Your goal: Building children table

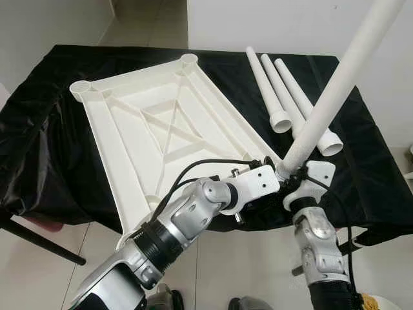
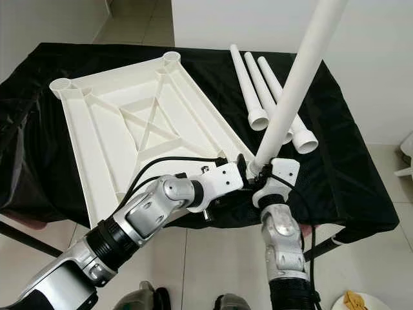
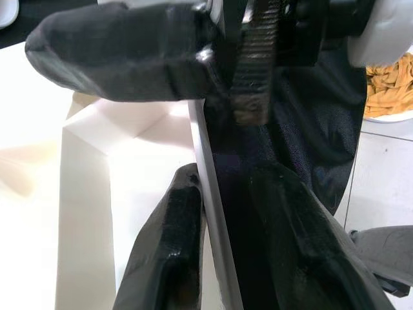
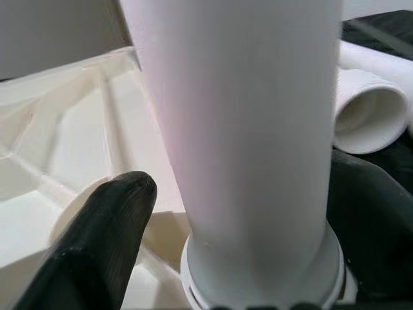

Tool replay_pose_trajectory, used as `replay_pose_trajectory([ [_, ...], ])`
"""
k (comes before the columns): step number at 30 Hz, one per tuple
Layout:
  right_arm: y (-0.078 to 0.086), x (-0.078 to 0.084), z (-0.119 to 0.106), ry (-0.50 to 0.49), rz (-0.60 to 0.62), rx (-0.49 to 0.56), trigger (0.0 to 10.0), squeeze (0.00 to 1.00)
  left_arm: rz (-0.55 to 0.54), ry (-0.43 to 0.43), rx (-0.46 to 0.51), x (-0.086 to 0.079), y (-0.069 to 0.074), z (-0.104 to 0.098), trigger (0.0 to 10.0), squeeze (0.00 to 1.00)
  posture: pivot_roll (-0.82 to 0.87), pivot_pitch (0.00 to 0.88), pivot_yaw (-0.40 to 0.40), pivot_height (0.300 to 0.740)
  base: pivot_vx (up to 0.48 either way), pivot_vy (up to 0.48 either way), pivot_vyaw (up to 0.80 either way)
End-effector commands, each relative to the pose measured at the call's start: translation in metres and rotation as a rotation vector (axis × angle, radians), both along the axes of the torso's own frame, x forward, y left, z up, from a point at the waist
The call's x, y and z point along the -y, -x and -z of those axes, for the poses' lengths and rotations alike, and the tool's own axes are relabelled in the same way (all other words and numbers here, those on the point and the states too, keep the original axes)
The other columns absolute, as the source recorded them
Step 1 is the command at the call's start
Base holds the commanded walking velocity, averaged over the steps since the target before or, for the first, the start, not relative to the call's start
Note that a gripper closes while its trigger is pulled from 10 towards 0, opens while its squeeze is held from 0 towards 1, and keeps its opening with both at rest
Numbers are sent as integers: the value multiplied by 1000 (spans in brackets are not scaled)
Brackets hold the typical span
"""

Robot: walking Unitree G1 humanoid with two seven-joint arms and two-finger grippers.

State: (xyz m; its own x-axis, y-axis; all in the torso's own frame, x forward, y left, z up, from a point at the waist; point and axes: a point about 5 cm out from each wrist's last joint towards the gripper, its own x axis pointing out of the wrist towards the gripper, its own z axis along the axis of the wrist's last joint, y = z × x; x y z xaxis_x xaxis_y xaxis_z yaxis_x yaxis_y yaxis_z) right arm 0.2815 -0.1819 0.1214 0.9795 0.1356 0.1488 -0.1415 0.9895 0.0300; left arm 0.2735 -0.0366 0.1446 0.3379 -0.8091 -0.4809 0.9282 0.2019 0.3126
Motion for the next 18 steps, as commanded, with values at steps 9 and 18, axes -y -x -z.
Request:
replay_pose_trajectory([
  [9, 2, 20, 9, 94, -265, -26, 10000, 0, 87, -2, -43, 8, 11, 3, 10000, 0, -71, 85, 53, 740, 0, 0, 0],
  [18, -5, 41, 11, 139, -295, -44, 10000, 0, 87, -4, -42, 8, 9, 2, 10000, 0, -68, 87, 58, 740, 0, 0, 0],
])
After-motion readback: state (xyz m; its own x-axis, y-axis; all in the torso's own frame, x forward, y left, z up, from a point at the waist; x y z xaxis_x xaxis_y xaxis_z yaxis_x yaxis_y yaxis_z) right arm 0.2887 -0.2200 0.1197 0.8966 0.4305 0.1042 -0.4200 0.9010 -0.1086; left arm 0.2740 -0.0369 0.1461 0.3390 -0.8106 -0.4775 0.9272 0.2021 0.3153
